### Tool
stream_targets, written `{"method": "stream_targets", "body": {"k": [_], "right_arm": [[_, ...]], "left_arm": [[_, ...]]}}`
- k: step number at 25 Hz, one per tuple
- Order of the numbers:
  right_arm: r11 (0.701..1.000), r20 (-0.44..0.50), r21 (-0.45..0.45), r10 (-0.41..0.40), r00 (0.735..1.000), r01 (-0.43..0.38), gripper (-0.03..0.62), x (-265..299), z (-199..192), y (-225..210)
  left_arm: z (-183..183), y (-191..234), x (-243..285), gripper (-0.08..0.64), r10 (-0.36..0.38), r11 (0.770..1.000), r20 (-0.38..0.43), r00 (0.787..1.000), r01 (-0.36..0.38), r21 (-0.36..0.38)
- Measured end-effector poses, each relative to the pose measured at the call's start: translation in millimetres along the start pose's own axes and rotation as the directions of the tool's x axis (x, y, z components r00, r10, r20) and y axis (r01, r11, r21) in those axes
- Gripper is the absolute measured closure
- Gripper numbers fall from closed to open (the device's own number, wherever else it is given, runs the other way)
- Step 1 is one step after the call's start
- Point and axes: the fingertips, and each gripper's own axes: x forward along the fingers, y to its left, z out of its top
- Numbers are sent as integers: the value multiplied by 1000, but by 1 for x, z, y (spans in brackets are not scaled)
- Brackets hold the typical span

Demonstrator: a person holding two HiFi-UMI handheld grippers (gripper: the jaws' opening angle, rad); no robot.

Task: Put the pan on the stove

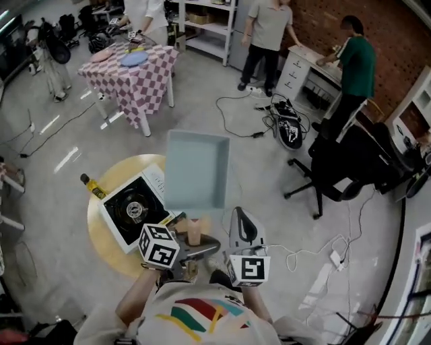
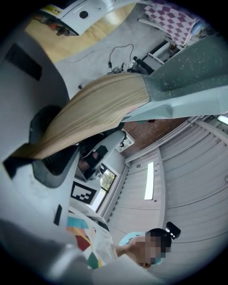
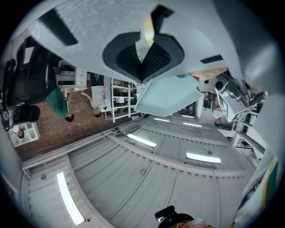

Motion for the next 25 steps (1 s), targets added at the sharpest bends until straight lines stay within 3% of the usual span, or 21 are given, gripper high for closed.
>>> {"method": "stream_targets", "body": {"k": [4,9,13,19,25], "right_arm": [[989,33,-5,151,988,-151,594,43,12,13],[946,51,5,324,945,-324,594,85,19,40],[889,42,-17,457,888,-457,594,100,18,74],[782,42,-65,622,782,-619,594,95,23,126],[722,75,-81,692,718,-687,594,91,29,178]], "left_arm": [[22,12,-10,554,100,995,118,988,-100,-7],[47,28,-33,554,231,973,253,940,-227,-45],[62,34,-60,554,318,947,361,876,-309,-87],[55,37,-108,553,482,873,443,756,-457,-172],[40,28,-154,553,525,842,510,682,-501,-198]]}}
